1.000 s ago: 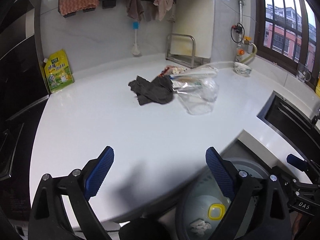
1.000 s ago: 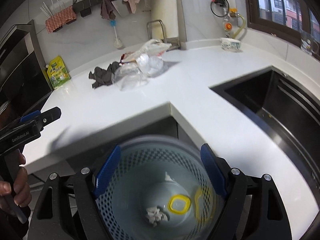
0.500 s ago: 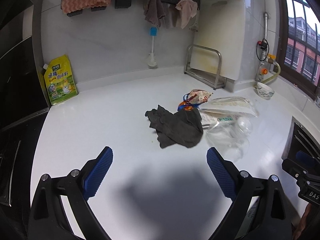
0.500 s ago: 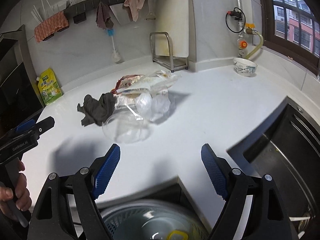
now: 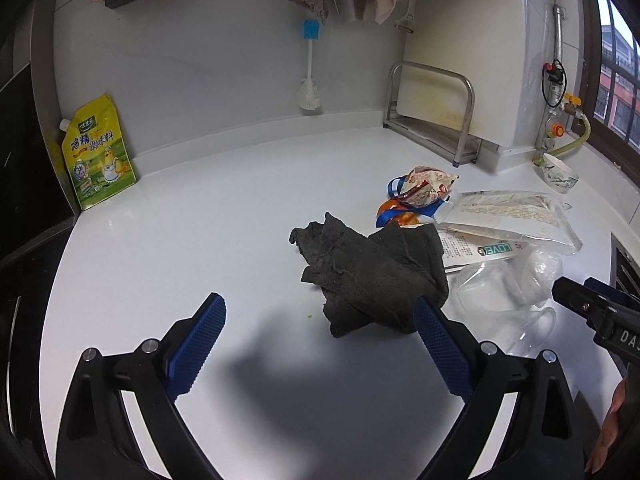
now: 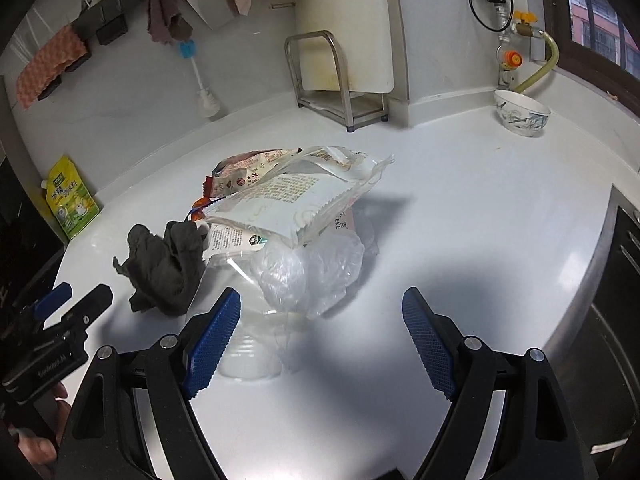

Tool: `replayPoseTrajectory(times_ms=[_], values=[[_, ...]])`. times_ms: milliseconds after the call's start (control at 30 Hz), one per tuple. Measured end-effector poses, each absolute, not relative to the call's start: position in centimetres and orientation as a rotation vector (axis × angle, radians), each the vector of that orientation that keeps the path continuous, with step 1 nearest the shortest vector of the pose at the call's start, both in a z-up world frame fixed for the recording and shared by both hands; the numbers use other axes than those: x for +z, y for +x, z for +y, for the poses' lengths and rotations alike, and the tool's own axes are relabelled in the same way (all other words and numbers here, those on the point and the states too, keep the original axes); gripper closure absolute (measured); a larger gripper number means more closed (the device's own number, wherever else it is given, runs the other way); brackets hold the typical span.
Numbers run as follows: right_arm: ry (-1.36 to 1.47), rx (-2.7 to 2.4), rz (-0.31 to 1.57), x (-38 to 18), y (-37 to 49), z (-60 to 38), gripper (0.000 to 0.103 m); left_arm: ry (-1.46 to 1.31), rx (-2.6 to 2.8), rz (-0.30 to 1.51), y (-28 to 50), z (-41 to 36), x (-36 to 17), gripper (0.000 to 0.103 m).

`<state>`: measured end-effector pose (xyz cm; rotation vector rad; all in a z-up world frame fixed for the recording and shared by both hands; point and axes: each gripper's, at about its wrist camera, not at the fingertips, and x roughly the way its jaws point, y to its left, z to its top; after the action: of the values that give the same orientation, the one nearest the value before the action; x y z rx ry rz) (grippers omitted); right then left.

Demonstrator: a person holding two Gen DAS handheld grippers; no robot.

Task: Collect trash
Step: 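Move both tools back over the counter toward the grey cloth and plastic bags, then grasp the dark grey cloth with the left tool while the right tool grasps the clear plastic bag bundle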

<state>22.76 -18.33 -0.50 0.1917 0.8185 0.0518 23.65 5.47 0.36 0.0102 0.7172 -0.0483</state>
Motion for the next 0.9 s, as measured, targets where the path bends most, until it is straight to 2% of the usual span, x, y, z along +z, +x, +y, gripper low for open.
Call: replayPoseTrajectory(times_ms=[467, 533, 600, 700, 900], values=[[0.103, -0.003, 0.844, -1.9, 25.8, -16.9, 0.024, -0.013, -0.047, 0.745, 25.7, 5.3, -0.3, 0.010], [0.096, 0.001, 0.837, -1.9, 25.8, -16.8, 0.034, -0.017, -0.046, 0.751, 25.9, 5.3, -0.4, 0.010], [0.091, 0.018, 0.843, -2.0, 25.8, -16.6, 0.061, -0.019, -0.047, 0.754, 26.1, 5.3, -0.5, 0.010], [0.095, 0.039, 0.850, -2.2, 25.6, -16.7, 0.070, -0.019, -0.050, 0.763, 26.4, 5.1, -0.8, 0.010], [0.123, 0.045, 0.816, -1.3, 24.4, -17.8, 0.070, -0.018, -0.065, 0.775, 26.8, 4.3, -1.1, 0.010]])
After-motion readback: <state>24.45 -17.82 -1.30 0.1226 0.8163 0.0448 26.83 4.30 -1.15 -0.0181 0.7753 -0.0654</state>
